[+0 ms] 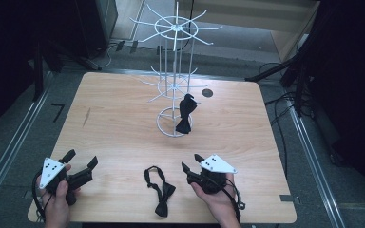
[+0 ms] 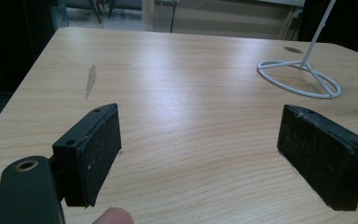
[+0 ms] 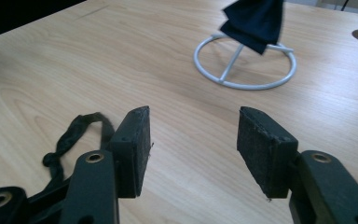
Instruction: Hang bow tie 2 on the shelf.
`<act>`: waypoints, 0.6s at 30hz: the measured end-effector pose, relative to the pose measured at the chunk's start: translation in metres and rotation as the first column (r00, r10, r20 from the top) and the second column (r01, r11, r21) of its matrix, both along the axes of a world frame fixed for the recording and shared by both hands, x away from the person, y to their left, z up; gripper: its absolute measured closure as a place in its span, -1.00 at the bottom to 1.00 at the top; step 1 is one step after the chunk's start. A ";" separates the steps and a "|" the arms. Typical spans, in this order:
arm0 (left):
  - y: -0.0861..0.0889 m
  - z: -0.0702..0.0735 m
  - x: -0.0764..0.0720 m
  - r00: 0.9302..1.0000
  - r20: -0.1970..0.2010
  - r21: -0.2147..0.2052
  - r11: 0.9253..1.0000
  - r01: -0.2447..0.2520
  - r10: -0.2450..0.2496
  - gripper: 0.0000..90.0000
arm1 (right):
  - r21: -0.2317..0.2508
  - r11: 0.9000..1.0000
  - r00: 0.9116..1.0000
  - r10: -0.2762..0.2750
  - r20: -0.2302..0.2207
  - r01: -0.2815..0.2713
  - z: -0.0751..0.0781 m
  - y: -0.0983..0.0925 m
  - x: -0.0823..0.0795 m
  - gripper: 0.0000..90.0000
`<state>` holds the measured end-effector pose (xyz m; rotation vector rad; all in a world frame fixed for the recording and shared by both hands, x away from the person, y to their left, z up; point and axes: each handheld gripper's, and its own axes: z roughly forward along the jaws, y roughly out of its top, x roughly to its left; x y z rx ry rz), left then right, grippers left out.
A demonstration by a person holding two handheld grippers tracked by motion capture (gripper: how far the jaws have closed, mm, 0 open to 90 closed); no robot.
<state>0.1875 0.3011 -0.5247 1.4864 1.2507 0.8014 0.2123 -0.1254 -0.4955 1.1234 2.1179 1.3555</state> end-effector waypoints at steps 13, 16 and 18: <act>0.000 0.000 0.001 1.000 -0.010 -0.002 1.000 0.003 -0.003 -0.68 | 0.015 0.998 0.997 0.055 -0.050 -0.055 -0.002 0.016 -0.018 0.03; 0.001 0.000 0.001 1.000 -0.009 -0.008 1.000 0.006 -0.006 -0.68 | 0.002 0.997 0.995 0.073 -0.062 -0.073 -0.006 0.022 -0.022 0.03; 0.001 0.000 0.001 1.000 -0.009 -0.012 1.000 0.008 -0.008 -0.68 | -0.003 0.997 0.994 0.082 -0.078 -0.083 -0.009 0.026 -0.025 0.03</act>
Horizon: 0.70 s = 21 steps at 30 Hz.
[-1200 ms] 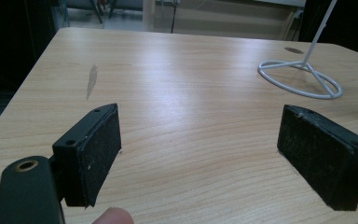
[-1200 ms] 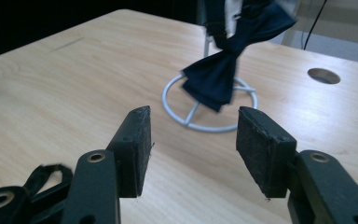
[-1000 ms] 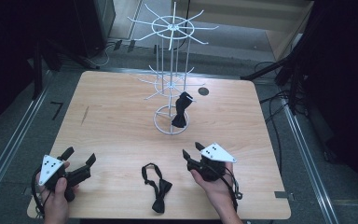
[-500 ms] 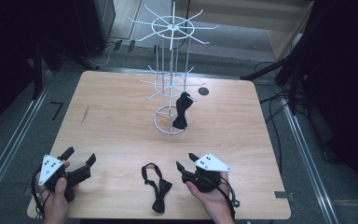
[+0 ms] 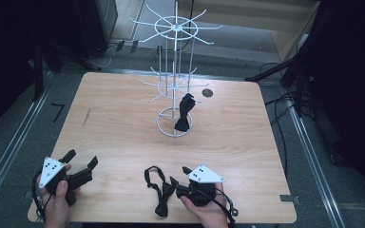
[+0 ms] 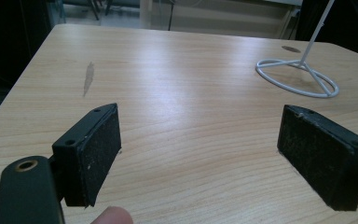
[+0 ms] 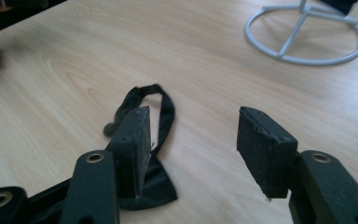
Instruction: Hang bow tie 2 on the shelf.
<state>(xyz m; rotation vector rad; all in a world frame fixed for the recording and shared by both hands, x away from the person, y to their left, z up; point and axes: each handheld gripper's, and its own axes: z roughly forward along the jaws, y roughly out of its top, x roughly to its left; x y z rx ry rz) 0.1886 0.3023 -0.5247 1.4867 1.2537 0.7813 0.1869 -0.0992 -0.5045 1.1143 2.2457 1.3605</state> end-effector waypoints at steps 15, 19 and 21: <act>0.000 0.000 0.000 1.000 -0.003 0.004 1.000 0.004 -0.004 -0.68 | -0.041 0.997 0.987 0.057 -0.148 -0.064 -0.024 0.030 -0.016 -0.27; 0.000 0.000 0.000 1.000 -0.003 0.005 1.000 0.003 -0.003 -0.68 | -0.075 0.994 0.987 0.066 -0.148 -0.078 -0.029 0.036 -0.019 -0.27; 0.000 0.000 0.000 1.000 -0.003 0.003 1.000 0.003 -0.003 -0.68 | -0.092 0.993 0.988 0.057 -0.145 -0.071 -0.031 0.037 -0.019 -0.23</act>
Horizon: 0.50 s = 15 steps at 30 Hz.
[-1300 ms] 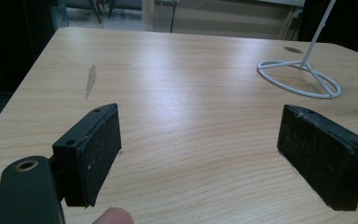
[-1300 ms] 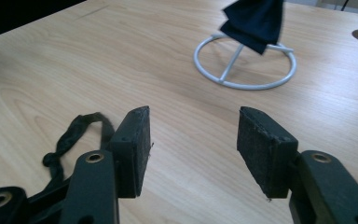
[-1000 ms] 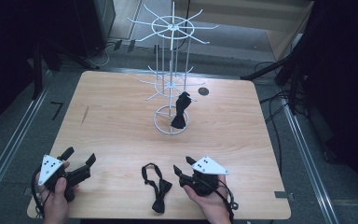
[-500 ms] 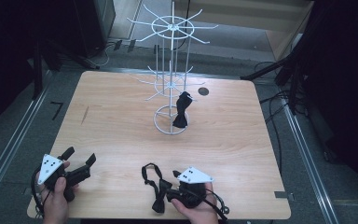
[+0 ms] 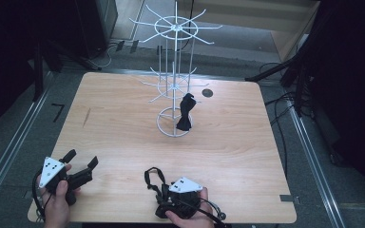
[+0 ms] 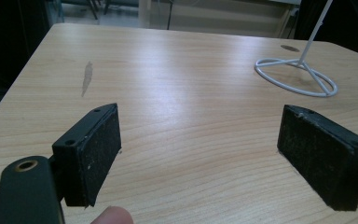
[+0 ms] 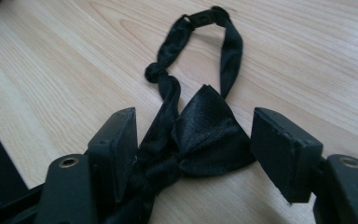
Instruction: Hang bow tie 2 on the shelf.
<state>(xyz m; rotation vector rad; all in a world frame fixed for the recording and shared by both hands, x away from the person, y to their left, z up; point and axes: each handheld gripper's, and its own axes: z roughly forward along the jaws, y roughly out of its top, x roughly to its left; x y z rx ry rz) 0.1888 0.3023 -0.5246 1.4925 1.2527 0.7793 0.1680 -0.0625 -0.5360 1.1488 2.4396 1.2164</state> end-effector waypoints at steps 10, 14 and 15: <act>-0.001 0.000 0.000 1.000 0.000 0.003 1.000 0.001 -0.001 -0.68 | -0.048 0.999 1.000 -0.010 0.026 0.011 0.000 -0.002 0.001 0.16; -0.001 0.000 0.000 1.000 0.000 0.006 1.000 0.001 -0.001 -0.68 | -0.055 0.998 0.999 -0.020 0.035 0.022 0.000 -0.005 0.003 0.39; -0.001 0.000 0.000 1.000 0.001 0.006 1.000 0.001 -0.001 -0.68 | -0.056 0.998 0.999 -0.019 0.036 0.021 0.000 -0.005 0.003 0.43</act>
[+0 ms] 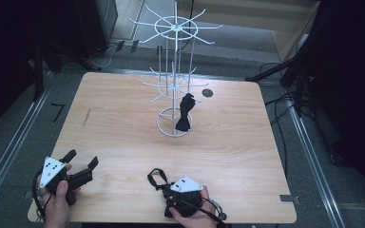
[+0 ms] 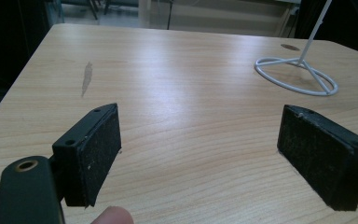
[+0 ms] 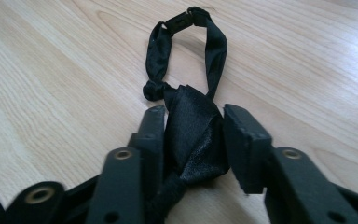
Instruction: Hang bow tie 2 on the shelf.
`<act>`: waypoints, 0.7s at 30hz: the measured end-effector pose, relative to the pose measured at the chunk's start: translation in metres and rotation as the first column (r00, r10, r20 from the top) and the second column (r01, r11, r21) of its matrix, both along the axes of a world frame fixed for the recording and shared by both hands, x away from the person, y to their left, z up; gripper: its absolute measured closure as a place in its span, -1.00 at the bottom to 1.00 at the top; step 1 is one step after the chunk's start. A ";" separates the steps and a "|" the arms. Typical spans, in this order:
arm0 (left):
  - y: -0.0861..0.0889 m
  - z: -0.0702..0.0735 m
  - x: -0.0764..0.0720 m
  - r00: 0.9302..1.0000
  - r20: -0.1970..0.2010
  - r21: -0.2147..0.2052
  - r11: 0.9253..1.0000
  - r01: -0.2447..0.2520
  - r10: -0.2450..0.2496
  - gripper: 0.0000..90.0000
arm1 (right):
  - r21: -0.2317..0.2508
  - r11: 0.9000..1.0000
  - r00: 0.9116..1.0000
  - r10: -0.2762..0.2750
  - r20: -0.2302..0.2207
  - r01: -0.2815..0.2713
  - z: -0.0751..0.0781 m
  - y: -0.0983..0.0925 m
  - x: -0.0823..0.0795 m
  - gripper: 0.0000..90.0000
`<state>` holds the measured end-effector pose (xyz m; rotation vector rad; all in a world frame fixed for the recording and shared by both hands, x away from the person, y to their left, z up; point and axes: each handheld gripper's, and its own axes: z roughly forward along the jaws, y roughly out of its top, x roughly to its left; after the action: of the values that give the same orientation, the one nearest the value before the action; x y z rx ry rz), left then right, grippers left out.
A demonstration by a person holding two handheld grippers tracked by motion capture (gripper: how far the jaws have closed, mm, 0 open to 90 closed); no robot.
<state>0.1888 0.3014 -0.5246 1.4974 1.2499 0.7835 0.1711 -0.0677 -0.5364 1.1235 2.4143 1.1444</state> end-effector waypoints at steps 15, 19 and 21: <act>0.000 0.000 0.000 1.000 -0.002 -0.003 1.000 0.003 -0.003 -0.68 | 0.010 1.000 0.999 0.024 0.040 -0.025 0.000 -0.006 0.003 0.79; 0.000 0.000 0.001 1.000 -0.002 -0.005 1.000 0.006 -0.006 -0.68 | 0.013 1.000 0.998 0.016 0.063 -0.017 0.002 -0.007 0.003 0.79; 0.001 0.000 0.001 1.000 -0.003 -0.005 1.000 0.006 -0.007 -0.68 | 0.022 1.000 0.997 0.009 0.075 -0.010 0.005 -0.009 0.003 0.80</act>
<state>0.1894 0.3019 -0.5246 1.4985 1.2478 0.7738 0.1740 -0.0766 -0.5317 1.0571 2.3581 1.1978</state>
